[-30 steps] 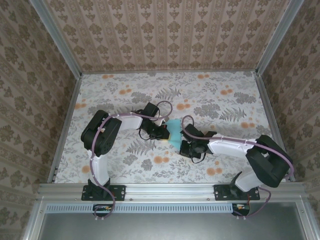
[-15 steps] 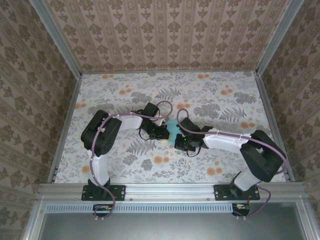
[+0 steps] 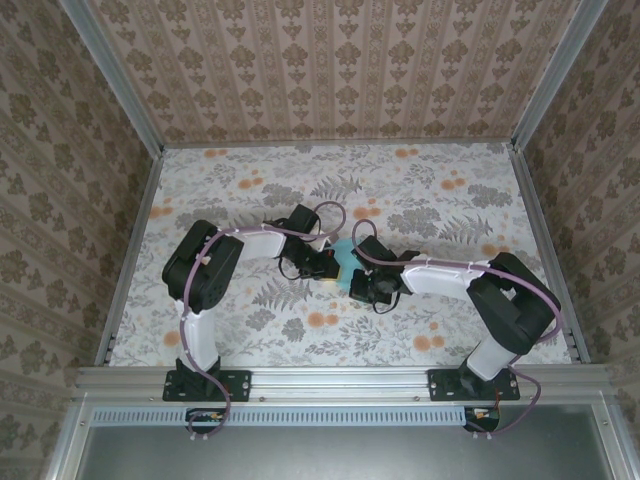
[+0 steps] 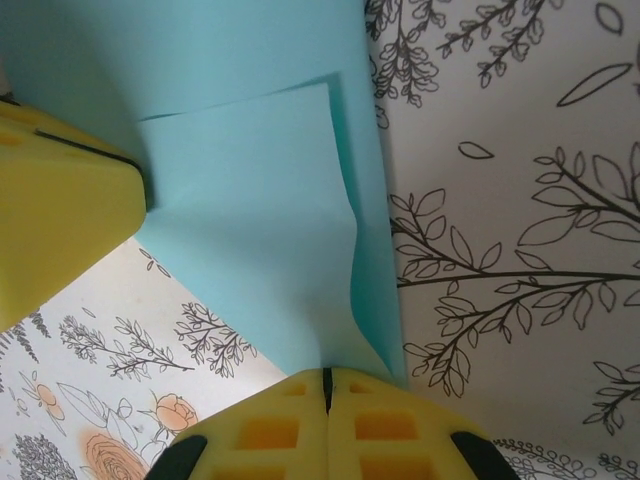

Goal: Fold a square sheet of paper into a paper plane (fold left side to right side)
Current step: Third fold the triangle at the center of the table.

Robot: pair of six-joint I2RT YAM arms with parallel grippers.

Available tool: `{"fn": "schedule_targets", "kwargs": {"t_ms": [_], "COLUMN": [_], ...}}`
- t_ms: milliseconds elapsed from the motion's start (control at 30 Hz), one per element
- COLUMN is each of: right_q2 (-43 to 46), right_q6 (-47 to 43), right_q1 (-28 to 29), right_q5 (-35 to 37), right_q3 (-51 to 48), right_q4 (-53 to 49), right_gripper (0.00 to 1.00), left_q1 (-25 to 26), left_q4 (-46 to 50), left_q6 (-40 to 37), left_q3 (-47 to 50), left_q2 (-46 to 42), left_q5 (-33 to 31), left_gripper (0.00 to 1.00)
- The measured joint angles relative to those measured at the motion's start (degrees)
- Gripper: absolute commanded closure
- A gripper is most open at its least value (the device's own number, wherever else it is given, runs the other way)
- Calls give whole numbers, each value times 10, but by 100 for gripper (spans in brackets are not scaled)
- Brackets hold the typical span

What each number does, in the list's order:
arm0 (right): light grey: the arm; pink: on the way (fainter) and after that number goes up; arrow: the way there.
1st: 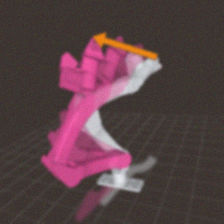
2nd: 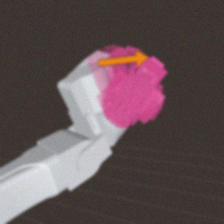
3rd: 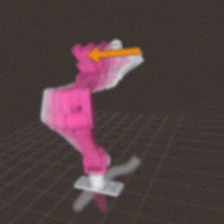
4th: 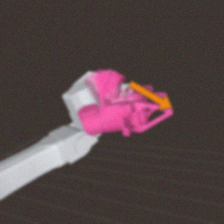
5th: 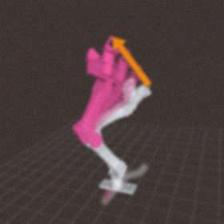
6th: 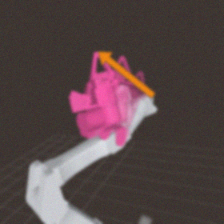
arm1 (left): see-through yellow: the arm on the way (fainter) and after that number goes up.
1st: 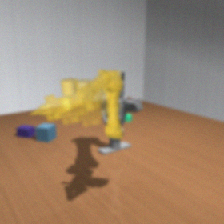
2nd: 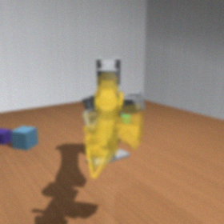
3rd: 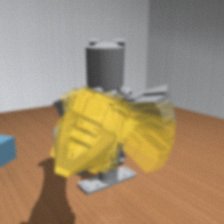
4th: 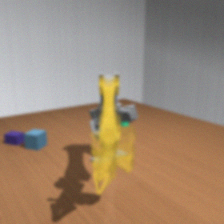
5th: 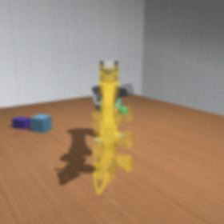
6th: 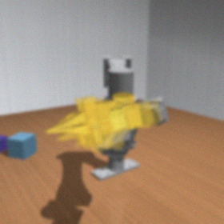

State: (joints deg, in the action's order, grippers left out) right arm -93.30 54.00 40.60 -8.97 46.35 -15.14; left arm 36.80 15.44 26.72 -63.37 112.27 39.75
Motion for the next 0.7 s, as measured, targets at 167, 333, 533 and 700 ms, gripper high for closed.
{"fn": "schedule_targets", "kwargs": {"t_ms": [167,333,533,700], "right_q2": [0,-1,-2,-2], "right_q6": [0,0,-2,-3], "right_q1": [-2,-2,-3,-3], "right_q5": [-3,-5,-8,-9], "right_q3": [-1,-1,-1,-1], "right_q4": [0,0,1,1], "right_gripper": [100,100,100,100], "left_q1": [2,3,26,52], "left_q4": [8,-2,-16,-21], "left_q6": [-1,-3,-7,-9], "left_q3": [0,33,46,46], "left_q2": [-21,-100,-119,-84], "left_q5": [-27,-38,-14,0], "left_gripper": [89,90,91,91]}}
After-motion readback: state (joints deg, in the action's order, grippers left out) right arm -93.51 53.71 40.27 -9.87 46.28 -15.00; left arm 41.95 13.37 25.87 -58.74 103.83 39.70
